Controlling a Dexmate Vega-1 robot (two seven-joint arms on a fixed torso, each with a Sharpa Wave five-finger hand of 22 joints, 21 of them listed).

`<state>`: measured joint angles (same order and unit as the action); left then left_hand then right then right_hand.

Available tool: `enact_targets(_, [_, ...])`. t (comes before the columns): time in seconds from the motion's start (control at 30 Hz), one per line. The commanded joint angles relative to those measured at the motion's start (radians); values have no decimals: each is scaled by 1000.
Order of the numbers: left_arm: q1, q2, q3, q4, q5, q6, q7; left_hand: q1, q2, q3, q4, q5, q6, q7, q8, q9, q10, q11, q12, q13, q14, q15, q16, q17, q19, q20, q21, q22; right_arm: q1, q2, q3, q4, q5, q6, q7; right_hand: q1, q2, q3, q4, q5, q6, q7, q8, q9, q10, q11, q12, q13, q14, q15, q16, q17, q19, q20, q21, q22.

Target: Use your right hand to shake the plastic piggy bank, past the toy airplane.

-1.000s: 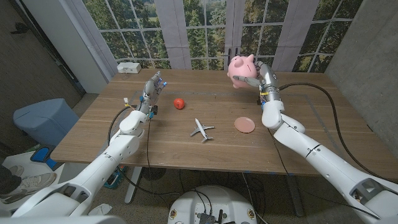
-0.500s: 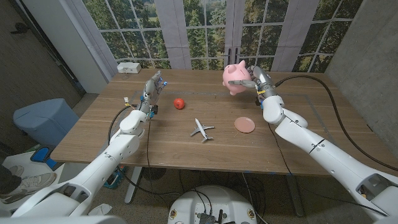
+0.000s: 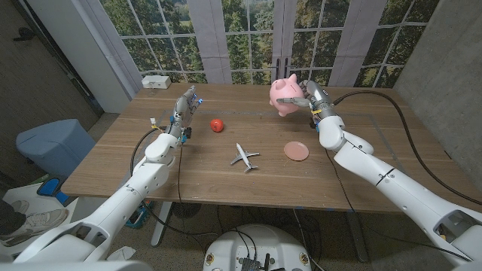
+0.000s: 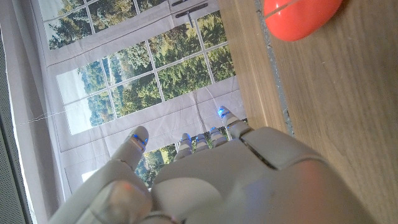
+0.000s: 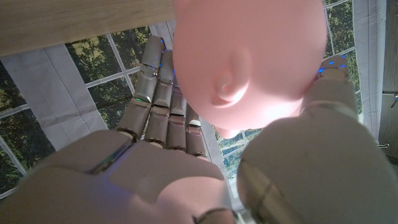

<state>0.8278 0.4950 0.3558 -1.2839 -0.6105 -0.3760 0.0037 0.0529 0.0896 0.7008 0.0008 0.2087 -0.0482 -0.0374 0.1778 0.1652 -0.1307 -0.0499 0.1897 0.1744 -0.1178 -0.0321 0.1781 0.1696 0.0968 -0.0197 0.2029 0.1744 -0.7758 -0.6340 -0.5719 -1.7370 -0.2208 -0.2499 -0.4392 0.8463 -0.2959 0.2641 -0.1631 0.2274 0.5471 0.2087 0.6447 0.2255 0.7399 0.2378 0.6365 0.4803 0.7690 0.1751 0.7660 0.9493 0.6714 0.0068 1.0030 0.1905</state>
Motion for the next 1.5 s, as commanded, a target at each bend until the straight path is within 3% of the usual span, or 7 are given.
enact_targets(0.03, [3,2,-3,-4,0,2,3,-12,47,4,-3,-5,1,1,2,5,-2,-1,0,3,2,-27,0,3,7,-1,-5,3,-29,36,25,44,-34,83,-150,348,354,270,-8,-1,382,-191,8,77,315,-307,7,323,272,-398,6,263,-70,-113,11,1])
enact_targets(0.47, [-6,-2,-3,12,-1,-2,-3,-12,47,4,-4,-5,2,1,2,5,-2,-1,0,3,2,-27,0,3,7,-1,-5,3,-24,171,52,247,-111,306,-529,349,353,273,-9,-4,384,-193,7,79,317,-311,2,324,274,-398,2,264,-75,-113,23,-2])
enact_targets(0.7, [-16,-6,0,26,-1,-4,-8,-13,48,4,-5,-5,2,1,2,5,-2,-1,0,3,2,-26,0,3,7,0,-5,3,-7,245,77,344,-128,380,-678,348,352,274,-8,-5,381,-191,6,82,319,-310,0,324,276,-398,1,264,-75,-112,29,-2])
enact_targets(0.8, [-20,-8,1,32,0,-5,-11,-13,48,4,-4,-5,1,1,2,5,-2,0,0,3,2,-28,1,4,7,0,-5,3,-17,295,126,368,-166,405,-678,348,352,275,-8,-5,381,-189,6,81,320,-310,0,325,277,-399,0,264,-76,-111,31,-3])
enact_targets(1.07, [-27,-11,2,43,-1,-7,-15,-13,48,4,-5,-5,1,1,2,5,-1,0,0,3,2,-27,1,3,7,-1,-5,3,-11,301,128,376,-169,400,-678,347,351,276,-8,-5,384,-187,4,81,323,-316,-1,326,282,-399,0,264,-78,-111,38,-4])
enact_targets(1.3, [-30,-11,2,48,-3,-8,-19,-13,48,4,-6,-5,1,1,2,5,-1,-1,0,3,2,-28,0,3,7,-1,-5,3,-5,263,93,356,-151,383,-649,346,349,277,-8,-6,382,-188,2,83,323,-318,-3,328,284,-399,-2,265,-81,-111,44,-5])
enact_targets(1.5, [-30,-9,1,46,-2,-8,-19,-14,48,4,-6,-5,1,1,2,5,-1,-1,0,3,2,-27,1,3,7,-1,-5,3,-13,189,65,284,-136,334,-514,344,349,278,-7,-7,381,-192,0,84,323,-318,-4,330,283,-399,-4,265,-89,-116,46,-5])
